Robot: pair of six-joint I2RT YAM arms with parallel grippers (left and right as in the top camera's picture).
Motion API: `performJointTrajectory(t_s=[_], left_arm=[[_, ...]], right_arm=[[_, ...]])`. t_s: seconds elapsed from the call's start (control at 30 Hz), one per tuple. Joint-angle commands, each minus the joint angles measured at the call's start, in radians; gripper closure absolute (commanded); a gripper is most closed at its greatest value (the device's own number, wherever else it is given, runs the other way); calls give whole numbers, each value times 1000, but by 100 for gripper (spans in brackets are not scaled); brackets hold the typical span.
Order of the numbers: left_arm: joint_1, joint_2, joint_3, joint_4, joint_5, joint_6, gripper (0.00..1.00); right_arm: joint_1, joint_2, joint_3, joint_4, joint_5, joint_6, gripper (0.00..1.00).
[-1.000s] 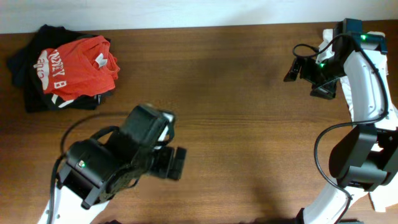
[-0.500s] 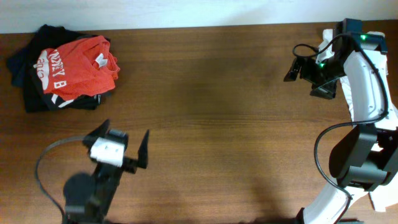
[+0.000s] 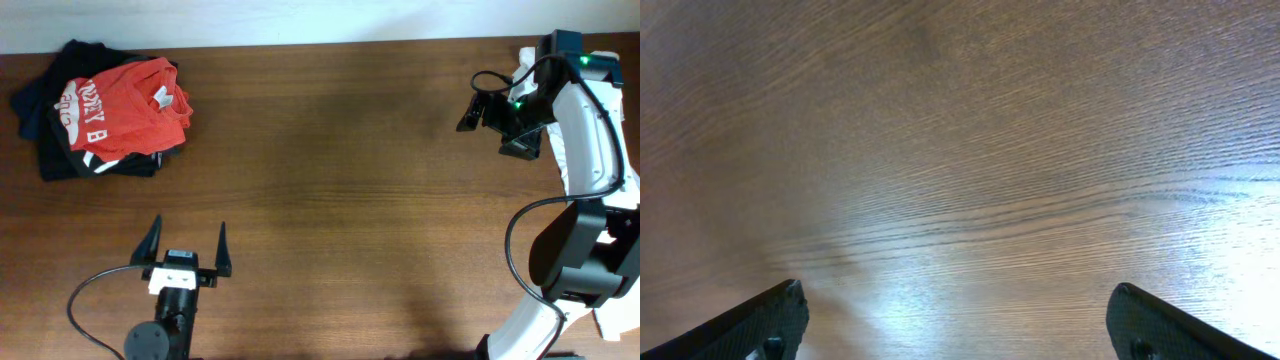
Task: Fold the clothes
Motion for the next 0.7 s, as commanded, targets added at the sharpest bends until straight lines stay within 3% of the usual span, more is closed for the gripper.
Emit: performJointTrajectory(t_s=[0.0,0.07,0.67], left_arm=[[7,-10,-7,-113,-41,-22,1],[6,-10,-7,-176,-35,-23,1],[6,-9,-6,-176,-31,-22,1]], right_arm=[[-1,-11,6,0,5,-3,1],[-1,-11,6,0,5,-3,1],[-2,-8,6,0,5,-3,1]])
